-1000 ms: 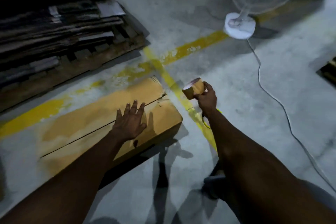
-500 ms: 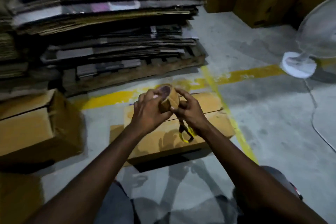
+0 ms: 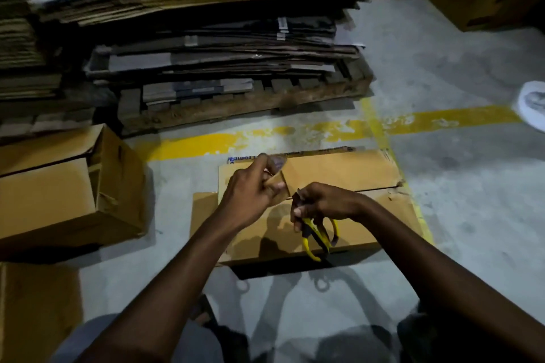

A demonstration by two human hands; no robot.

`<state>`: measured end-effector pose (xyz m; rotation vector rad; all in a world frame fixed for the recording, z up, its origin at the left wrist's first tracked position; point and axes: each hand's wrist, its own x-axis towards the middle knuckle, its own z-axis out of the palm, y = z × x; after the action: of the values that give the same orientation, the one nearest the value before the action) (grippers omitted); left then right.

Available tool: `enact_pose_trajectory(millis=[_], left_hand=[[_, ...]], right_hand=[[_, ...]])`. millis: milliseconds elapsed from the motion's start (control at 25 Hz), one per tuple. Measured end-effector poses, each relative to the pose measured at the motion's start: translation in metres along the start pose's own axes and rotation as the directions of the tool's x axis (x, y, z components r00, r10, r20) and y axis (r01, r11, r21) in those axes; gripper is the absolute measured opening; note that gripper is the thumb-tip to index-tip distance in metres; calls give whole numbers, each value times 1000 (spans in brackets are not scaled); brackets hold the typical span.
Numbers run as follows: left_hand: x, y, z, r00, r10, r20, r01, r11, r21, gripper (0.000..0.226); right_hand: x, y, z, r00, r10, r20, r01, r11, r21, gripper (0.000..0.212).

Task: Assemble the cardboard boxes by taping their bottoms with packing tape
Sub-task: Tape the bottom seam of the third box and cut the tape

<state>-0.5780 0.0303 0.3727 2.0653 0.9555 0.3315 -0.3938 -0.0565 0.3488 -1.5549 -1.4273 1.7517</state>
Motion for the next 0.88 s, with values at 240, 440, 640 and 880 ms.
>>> enact_pose_trajectory(millis=[240,440,640,880], left_hand=[[3,2,-2,999,-36,12,37,997,-70,35],[13,-3,11,979,-195,58,203,962,-181,30],[14,-7,9,972,-180,150,212,949,-234,29],[13,-8,10,966,-182,186,235,916,-326,23]], right_hand=[[-14,0,2,936,18,-352,-111,962,-248,22],[-16,-2,10,817,-184,-547,-329,630,-704,22],[-20,7,12,891,-189,-412,-170,704,-689,16],[-25,0,-3,930,-9,-368,-126,931,-342,15]])
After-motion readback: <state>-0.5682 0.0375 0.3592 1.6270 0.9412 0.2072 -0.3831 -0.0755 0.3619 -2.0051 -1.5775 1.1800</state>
